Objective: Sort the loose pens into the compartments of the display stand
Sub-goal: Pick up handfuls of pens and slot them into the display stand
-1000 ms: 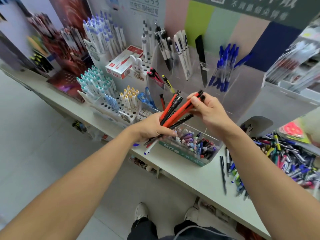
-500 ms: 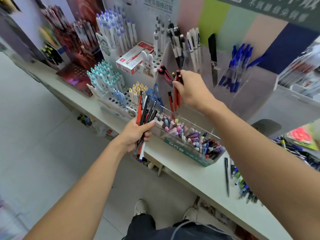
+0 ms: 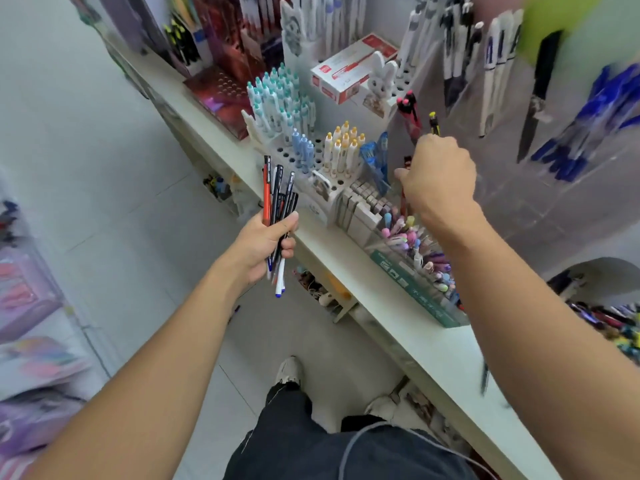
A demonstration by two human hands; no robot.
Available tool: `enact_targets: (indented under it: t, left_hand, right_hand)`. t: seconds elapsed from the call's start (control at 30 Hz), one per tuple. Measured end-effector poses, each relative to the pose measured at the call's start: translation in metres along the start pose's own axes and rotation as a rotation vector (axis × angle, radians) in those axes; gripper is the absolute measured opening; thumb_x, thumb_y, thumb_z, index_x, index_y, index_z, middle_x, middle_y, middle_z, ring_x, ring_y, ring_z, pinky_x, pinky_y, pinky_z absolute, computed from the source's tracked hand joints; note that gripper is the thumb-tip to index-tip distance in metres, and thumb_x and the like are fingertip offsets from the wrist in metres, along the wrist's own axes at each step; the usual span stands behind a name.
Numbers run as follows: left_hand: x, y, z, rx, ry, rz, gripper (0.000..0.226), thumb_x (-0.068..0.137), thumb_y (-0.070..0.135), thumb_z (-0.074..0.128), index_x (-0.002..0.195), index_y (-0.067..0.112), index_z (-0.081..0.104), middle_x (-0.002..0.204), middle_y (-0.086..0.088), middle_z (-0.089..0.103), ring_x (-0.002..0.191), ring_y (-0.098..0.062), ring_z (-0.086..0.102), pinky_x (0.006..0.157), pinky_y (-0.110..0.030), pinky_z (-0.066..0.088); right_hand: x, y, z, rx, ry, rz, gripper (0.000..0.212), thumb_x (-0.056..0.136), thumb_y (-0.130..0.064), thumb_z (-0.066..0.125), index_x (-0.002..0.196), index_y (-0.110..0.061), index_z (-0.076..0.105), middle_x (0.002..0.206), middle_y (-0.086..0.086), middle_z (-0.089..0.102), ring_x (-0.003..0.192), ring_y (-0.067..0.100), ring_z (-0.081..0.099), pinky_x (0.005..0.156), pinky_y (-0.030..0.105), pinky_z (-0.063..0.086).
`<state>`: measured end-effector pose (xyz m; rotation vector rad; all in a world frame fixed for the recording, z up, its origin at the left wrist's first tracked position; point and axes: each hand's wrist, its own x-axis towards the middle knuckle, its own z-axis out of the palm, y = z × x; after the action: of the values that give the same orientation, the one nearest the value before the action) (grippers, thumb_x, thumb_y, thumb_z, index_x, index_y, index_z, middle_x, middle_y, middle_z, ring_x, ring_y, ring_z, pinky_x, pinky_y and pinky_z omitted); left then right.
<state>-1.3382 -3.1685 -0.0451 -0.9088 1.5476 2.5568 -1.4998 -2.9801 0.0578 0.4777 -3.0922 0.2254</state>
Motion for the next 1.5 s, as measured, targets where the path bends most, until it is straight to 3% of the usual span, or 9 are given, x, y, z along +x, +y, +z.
enact_targets:
  t: [0.13, 0.33, 0.67, 0.9, 1.07, 1.17, 1.33, 1.43, 1.5]
  left_hand:
    - [-0.016, -0.012, -0.041, -0.028, 0.190, 0.034, 0.016, 0.098, 0.017, 0.064, 0.099, 0.014, 0.049, 0.075, 0.001, 0.052, 0.049, -0.006, 0.041, 0.043, -0.018, 0.037]
    - [-0.035, -0.079, -0.146, -0.113, 0.476, 0.028, 0.019, 0.101, 0.019, 0.060, 0.087, 0.018, 0.048, 0.072, 0.001, 0.044, 0.047, -0.006, 0.039, 0.043, -0.018, 0.035]
    - [0.025, -0.269, -0.363, -0.235, 0.787, -0.097, 0.016, 0.098, 0.017, 0.065, 0.100, 0.017, 0.050, 0.073, -0.001, 0.051, 0.053, -0.011, 0.045, 0.051, -0.025, 0.040]
    - [0.101, -0.432, -0.474, -0.240, 0.802, -0.156, 0.017, 0.097, 0.021, 0.068, 0.101, 0.015, 0.052, 0.074, 0.001, 0.055, 0.054, -0.011, 0.049, 0.051, -0.025, 0.045]
    - [0.139, -0.525, -0.521, -0.362, 0.783, -0.179, 0.018, 0.097, 0.021, 0.067, 0.103, 0.014, 0.052, 0.076, 0.001, 0.055, 0.056, -0.010, 0.050, 0.051, -0.023, 0.045]
    - [0.153, -0.560, -0.532, -0.464, 0.746, -0.189, 0.016, 0.098, 0.019, 0.065, 0.100, 0.014, 0.050, 0.073, 0.002, 0.053, 0.053, -0.009, 0.047, 0.049, -0.022, 0.043]
    - [0.165, -0.592, -0.527, -0.412, 0.696, -0.210, 0.014, 0.100, 0.017, 0.062, 0.101, 0.013, 0.048, 0.072, 0.002, 0.051, 0.052, -0.010, 0.045, 0.049, -0.021, 0.041]
    - [0.164, -0.585, -0.514, -0.389, 0.710, -0.226, 0.016, 0.100, 0.017, 0.062, 0.104, 0.012, 0.047, 0.073, 0.002, 0.051, 0.052, -0.009, 0.045, 0.049, -0.022, 0.042]
    - [0.159, -0.563, -0.498, -0.406, 0.710, -0.232, 0.017, 0.099, 0.018, 0.064, 0.103, 0.012, 0.049, 0.074, 0.001, 0.052, 0.052, -0.009, 0.046, 0.049, -0.022, 0.042]
  right_hand:
    - [-0.028, -0.060, 0.020, 0.212, 0.161, -0.287, 0.017, 0.096, -0.020, 0.060, 0.107, -0.007, 0.064, 0.106, 0.010, 0.065, 0.092, 0.033, 0.063, 0.069, 0.036, 0.045]
    - [-0.069, -0.167, 0.188, 0.313, -0.606, -0.636, 0.032, 0.088, -0.026, 0.075, 0.115, -0.012, 0.068, 0.102, 0.006, 0.070, 0.098, 0.026, 0.065, 0.084, 0.035, 0.052]
    - [-0.111, -0.271, 0.549, 0.055, -0.980, -0.723, 0.039, 0.090, -0.019, 0.067, 0.128, -0.012, 0.060, 0.122, 0.011, 0.066, 0.114, 0.031, 0.061, 0.095, 0.038, 0.050]
    - [-0.121, -0.300, 0.802, -0.152, -1.008, -0.859, 0.052, 0.094, -0.022, 0.066, 0.142, -0.013, 0.048, 0.141, 0.011, 0.055, 0.131, 0.031, 0.051, 0.102, 0.035, 0.044]
    - [-0.131, -0.311, 0.947, -0.256, -1.006, -1.001, 0.078, 0.098, -0.024, 0.061, 0.160, -0.015, 0.013, 0.168, 0.003, 0.010, 0.153, 0.026, 0.012, 0.118, 0.044, 0.027]
    - [-0.143, -0.305, 1.009, -0.312, -0.915, -0.962, 0.069, 0.094, -0.020, 0.060, 0.154, -0.022, 0.025, 0.159, 0.005, 0.025, 0.147, 0.029, 0.020, 0.111, 0.050, 0.035]
    - [-0.153, -0.279, 1.044, -0.385, -0.487, -1.095, 0.030, 0.099, -0.016, 0.046, 0.129, -0.018, 0.049, 0.131, 0.014, 0.049, 0.122, 0.035, 0.044, 0.098, 0.045, 0.035]
    - [-0.151, -0.263, 1.036, -0.405, -0.633, -1.075, 0.024, 0.104, -0.021, 0.043, 0.122, -0.011, 0.055, 0.125, 0.015, 0.059, 0.116, 0.035, 0.054, 0.092, 0.042, 0.040]
    - [-0.152, -0.254, 1.002, -0.144, -0.897, -0.796, 0.021, 0.103, -0.022, 0.050, 0.109, -0.007, 0.062, 0.111, 0.016, 0.066, 0.098, 0.033, 0.062, 0.083, 0.037, 0.046]
